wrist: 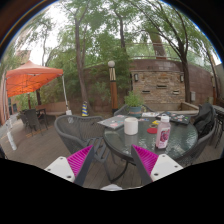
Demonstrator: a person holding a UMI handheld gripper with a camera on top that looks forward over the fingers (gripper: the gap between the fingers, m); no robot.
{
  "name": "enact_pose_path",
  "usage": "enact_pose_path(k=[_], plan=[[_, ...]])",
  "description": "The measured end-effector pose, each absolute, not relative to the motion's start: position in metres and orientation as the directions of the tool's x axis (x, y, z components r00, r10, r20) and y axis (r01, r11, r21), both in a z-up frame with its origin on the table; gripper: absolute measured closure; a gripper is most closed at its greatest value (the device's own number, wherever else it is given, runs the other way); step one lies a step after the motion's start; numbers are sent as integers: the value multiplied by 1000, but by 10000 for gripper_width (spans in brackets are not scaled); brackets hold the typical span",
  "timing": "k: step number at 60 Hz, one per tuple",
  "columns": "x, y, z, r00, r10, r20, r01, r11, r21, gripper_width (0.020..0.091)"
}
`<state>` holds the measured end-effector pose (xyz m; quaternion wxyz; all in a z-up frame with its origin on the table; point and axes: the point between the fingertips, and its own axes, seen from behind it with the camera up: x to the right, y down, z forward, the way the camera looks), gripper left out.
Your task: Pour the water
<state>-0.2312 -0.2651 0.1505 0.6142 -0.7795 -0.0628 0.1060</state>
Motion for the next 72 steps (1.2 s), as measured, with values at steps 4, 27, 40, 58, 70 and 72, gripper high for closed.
enact_pose_path(k=[4, 27, 40, 58, 70, 72], plan=[[-230, -263, 156, 968, 229, -108, -58, -215, -975, 286], [-95, -178, 123, 999, 15, -42, -41, -107, -993, 288], [-45, -94, 93, 999, -34, 26, 23, -90, -996, 296], [-23, -13, 76, 995, -101, 22, 13, -87, -996, 478], [-25, -21, 76, 993, -113, 18, 11, -59, -998, 622], [-28, -22, 72, 994, -106, 18, 9, -77, -997, 657]])
